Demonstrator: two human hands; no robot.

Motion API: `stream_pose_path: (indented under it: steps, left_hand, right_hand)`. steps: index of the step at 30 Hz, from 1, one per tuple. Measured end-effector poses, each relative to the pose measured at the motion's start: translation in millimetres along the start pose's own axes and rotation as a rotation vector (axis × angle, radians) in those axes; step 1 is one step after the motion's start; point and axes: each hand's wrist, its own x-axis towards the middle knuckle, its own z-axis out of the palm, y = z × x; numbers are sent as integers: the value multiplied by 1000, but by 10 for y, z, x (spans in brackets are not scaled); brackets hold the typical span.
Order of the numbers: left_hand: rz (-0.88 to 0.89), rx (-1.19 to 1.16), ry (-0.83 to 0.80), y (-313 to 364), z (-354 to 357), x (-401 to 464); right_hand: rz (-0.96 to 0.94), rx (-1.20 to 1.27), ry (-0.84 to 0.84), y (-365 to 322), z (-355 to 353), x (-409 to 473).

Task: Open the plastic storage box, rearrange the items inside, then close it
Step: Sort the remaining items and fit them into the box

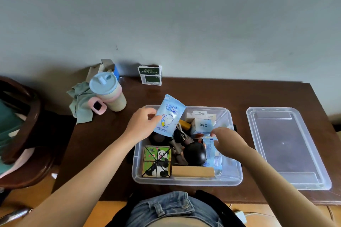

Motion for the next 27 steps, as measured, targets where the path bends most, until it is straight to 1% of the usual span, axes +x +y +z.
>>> stream_pose_path:
  steps: [1,3,5,7,10,13,14,16,17,18,19,21,23,27]
  left_hand:
    - [-57,-143,-62,0,7,-37]
    - [-160,-379,-149,-9,45,-104]
    - [-259,-565,-173,-38,109,-157]
    - [-334,-683,-182,-58,173,-196]
    - [-359,-734,-210,-81,241,-243]
    - [-368,-729,-215,-85,284,-289]
    - [-371,-732,-225,-83,299,-307]
    - [-377,-734,-260,-65,323,-345]
    - [-381,-738,-278,-52,334,-359]
    - [-384,-753,-297,-36,340,-373]
    - [-385,-787,-316,-13,342,-385]
    - [-384,-912,-354,37,328,-406]
    - [-396,-1043,-363,59,300,-423]
    - [-422,-1245,-334,-33,233,-471]
  right_hand:
    - [-17,-92,-55,-13,24,6]
    - [-57,-217,-109,-43,67,19]
    - [-78,-262,-106,-61,72,34]
    - [-70,-242,-76,-51,5,30]
    - [-21,-94,3,10,-223,-38]
    - [-25,158,109,78,-496,-147]
    - [-43,260,187,63,-570,-194]
    - [-117,449,426,-72,-649,-300]
    - [-183,538,536,-194,-650,-355]
    - [-261,593,606,-339,-620,-411]
    - [-339,598,633,-487,-552,-459]
    - [-472,511,589,-747,-325,-508]
    - [-563,392,553,-902,-106,-499]
    - [-593,371,575,-1013,62,-415]
